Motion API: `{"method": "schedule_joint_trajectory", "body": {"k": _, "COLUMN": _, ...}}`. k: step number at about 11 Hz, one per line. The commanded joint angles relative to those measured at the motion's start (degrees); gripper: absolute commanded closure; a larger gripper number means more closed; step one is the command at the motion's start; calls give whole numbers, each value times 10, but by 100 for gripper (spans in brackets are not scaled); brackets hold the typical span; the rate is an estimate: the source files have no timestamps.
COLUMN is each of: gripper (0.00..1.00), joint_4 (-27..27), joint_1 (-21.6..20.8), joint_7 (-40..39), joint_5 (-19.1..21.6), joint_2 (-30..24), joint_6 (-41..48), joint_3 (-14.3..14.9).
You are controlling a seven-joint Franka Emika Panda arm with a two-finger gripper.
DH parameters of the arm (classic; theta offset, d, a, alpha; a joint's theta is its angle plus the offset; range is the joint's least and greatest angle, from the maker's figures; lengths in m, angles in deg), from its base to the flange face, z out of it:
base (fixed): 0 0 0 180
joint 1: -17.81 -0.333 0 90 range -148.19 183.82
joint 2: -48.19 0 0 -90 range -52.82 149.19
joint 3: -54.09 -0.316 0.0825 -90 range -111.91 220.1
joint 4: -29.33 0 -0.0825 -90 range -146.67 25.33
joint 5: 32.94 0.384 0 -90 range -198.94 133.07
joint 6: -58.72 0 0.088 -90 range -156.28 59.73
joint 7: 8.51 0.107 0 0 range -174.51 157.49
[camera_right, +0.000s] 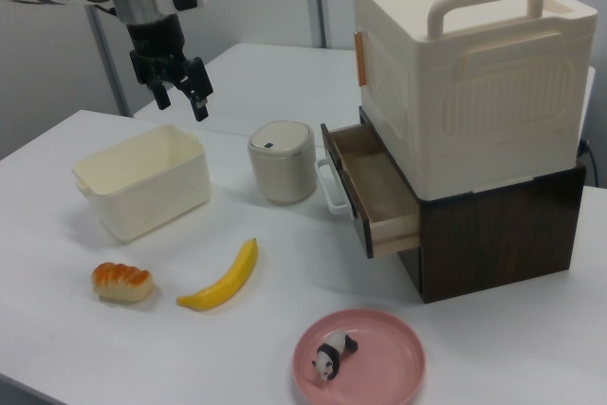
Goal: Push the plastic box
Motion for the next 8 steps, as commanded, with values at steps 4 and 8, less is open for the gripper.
{"method": "schedule_joint_trajectory", "body": {"k": 4, "gripper": 0, "joint_4": -17, "joint_1": 7, "joint_7": -32, "joint_5": 20, "joint_2": -24, "joint_6": 9, "joint_3": 3}}
{"method": "schedule_joint_trajectory", "body": {"k": 8, "gripper": 0, "joint_4": -17, "joint_1": 7, "joint_7": -56, "joint_5": 21, "joint_2": -25, "joint_6": 9, "joint_3": 7}}
